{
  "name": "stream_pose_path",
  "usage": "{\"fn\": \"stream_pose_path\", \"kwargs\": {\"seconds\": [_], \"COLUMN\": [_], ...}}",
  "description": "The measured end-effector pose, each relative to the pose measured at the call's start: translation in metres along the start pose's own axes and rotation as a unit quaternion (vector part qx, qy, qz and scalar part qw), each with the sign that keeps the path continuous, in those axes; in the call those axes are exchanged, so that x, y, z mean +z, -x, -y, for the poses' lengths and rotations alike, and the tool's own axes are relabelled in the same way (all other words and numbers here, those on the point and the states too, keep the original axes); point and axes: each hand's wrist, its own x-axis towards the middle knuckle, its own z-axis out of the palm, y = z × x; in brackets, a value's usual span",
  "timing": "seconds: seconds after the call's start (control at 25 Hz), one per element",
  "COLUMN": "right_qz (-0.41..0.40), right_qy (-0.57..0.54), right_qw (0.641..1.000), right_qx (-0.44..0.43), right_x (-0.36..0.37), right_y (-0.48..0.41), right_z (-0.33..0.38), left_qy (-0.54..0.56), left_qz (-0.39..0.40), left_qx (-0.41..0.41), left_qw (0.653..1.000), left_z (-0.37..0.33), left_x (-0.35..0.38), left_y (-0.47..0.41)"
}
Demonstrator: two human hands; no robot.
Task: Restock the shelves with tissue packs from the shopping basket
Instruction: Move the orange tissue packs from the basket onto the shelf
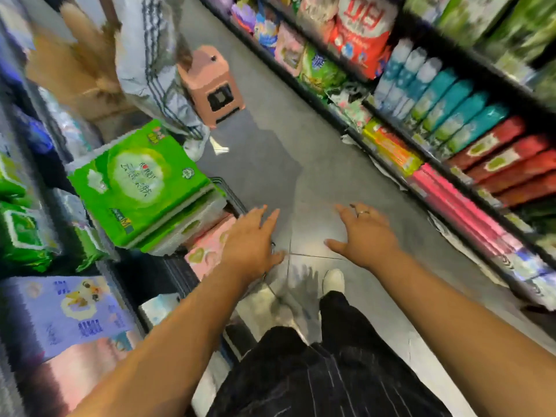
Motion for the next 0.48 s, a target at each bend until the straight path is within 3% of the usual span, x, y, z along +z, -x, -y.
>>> {"fn": "stream_pose_path", "kwargs": {"seconds": [0.2, 0.48], "right_qz": [-0.071, -0.112], "right_qy": [-0.055, -0.128], "right_qw": [0.978, 0.889], "right_qx": [0.189, 0.425], "right_x": [0.013, 0.055], "right_y": [0.127, 0.328], "right_z": [-0.065, -0.165], "left_qy": [-0.067, -0.129], "left_qz": [0.025, 0.066], "left_qx": [0.183, 0.412], "left_qw": [0.981, 0.900], "left_z": [-0.094, -0.312], "left_x": [-0.015, 0.025], "left_y": [-0.014, 0.013]}}
